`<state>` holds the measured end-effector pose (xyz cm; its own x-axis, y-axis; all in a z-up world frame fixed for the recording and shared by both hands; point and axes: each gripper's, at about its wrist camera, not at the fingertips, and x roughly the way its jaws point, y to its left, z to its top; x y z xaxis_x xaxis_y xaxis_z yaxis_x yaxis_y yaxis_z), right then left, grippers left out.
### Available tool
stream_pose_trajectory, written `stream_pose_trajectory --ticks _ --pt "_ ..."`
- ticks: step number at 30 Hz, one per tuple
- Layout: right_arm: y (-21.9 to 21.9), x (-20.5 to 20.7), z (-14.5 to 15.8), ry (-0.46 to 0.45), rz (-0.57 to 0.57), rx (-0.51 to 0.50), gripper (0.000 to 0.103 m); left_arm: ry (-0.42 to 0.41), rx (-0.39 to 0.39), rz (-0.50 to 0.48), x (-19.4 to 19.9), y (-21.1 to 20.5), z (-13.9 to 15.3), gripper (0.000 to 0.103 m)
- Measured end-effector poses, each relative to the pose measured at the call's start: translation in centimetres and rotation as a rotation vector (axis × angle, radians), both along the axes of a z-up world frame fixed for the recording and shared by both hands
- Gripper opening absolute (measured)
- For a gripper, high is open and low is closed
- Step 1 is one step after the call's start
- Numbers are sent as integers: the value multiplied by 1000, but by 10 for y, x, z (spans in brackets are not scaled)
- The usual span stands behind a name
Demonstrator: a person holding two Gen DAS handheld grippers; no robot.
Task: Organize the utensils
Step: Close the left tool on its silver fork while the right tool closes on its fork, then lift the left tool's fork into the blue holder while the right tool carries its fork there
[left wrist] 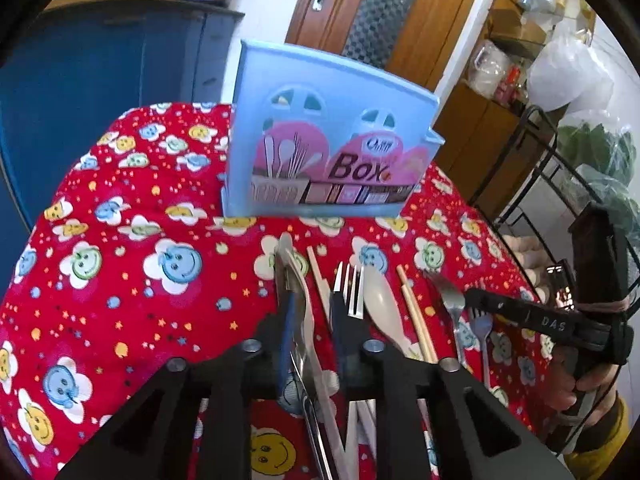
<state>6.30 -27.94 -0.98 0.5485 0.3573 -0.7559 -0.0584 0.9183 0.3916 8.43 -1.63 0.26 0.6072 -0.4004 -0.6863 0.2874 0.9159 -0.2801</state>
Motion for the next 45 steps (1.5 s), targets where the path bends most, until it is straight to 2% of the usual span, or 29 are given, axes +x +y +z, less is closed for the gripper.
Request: stream_pose_trajectory --ticks 12,14,19,23,30,35,45 --pt "1 0 -2 -4 5 -8 4 21 58 -25 28 -14 -6 24" --pt "0 -1 -1 -12 2 1 4 31 64 -36 32 -17 -8 8" --pt "-2 -9 14 -71 -7 9 3 32 22 -31 27 -14 -4 4" --pt "-2 -18 36 -143 -15 6 3 -6 -31 -19 15 -7 13 3" --pt "9 -38 83 -305 -35 -86 3 -105 -119 2 -2 5 52 2" --pt "14 -48 109 -397 -56 -129 3 -166 -127 5 -8 5 73 2" --pt "12 -46 127 -453 -91 -158 3 -236 -162 32 -10 10 97 1"
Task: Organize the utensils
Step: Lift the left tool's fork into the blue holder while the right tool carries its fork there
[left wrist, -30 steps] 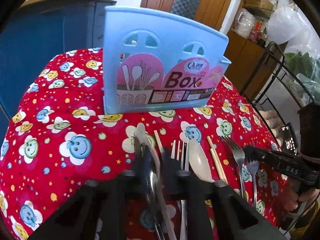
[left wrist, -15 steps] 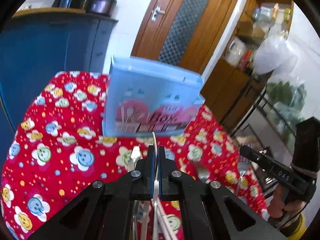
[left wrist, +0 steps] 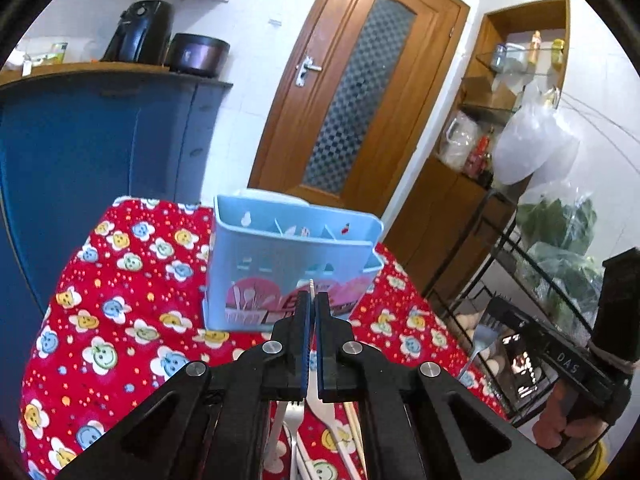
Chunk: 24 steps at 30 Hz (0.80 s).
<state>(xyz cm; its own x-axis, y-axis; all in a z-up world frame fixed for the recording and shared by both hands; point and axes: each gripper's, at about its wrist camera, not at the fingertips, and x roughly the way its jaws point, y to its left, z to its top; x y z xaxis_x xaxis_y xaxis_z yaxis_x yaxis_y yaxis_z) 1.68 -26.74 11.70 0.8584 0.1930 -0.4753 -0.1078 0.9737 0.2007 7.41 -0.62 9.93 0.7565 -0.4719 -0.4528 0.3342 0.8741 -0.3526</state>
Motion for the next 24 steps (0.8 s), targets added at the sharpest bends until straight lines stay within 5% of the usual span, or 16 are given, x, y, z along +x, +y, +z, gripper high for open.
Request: stream_pose_trajectory --ticks 24 --pt "-14 37 32 -26 -60 -9 3 -165 -19 83 23 25 71 1"
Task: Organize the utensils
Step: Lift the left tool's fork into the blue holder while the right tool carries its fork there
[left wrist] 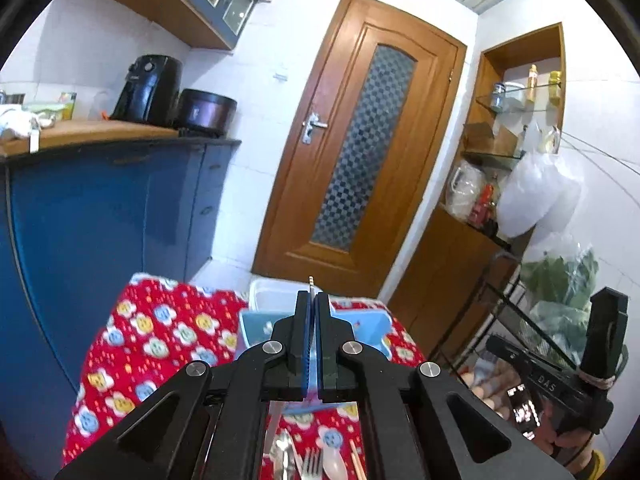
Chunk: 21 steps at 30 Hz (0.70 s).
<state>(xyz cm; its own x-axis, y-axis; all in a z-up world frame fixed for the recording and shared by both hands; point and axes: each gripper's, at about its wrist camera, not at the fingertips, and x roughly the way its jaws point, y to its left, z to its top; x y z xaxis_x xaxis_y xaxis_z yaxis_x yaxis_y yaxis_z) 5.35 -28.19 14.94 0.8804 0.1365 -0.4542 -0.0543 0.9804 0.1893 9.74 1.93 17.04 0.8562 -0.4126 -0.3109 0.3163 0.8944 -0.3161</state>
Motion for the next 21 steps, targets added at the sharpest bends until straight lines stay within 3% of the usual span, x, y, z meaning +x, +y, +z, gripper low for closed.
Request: stream_pose_trajectory --ticks 14,21 --pt "3 49 52 -96 -58 -91 3 -85 -81 62 57 4 57 1" --pt "13 80 58 -131 -80 -137 3 -63 -86 63 79 -3 46 1"
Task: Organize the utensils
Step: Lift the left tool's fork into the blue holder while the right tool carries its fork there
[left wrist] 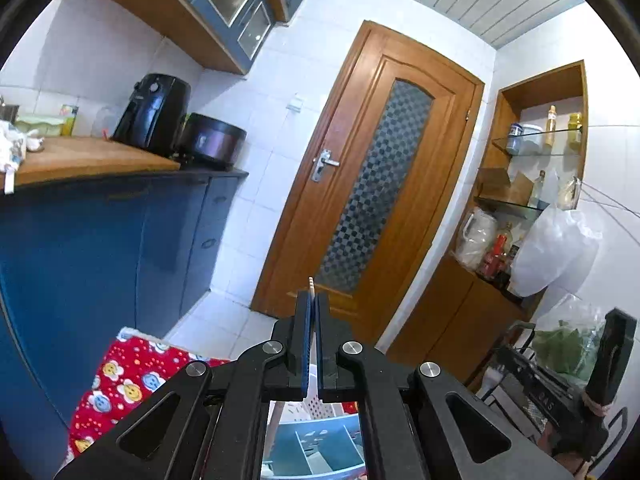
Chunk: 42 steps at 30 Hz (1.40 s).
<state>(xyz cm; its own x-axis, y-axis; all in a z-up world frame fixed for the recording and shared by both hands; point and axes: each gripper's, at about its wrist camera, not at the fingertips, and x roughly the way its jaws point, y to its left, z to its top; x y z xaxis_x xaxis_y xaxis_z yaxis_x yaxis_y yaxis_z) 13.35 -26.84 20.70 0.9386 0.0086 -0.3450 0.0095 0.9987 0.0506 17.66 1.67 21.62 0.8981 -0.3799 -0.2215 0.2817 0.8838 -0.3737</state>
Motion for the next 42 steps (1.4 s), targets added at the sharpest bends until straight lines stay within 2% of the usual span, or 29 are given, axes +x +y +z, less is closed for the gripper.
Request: stream_pose_trajectory --ticks 8,18,26,36,39,42 --pt "21 24 -13 -16 -4 -82 3 31 49 0 13 -10 -32 1" --pt "33 43 -57 98 46 -85 3 110 84 -17 22 -14 -75 1" --pt "28 49 -78 166 70 -16 4 150 95 -14 26 -12 -94 1" --pt "14 49 -83 200 94 102 8 171 150 -7 21 -16 -98 3" --pt "13 45 -77 175 92 101 18 193 181 -1 22 -19 -99 8" --pt "13 39 -70 152 103 101 23 204 190 2 21 -19 -99 23"
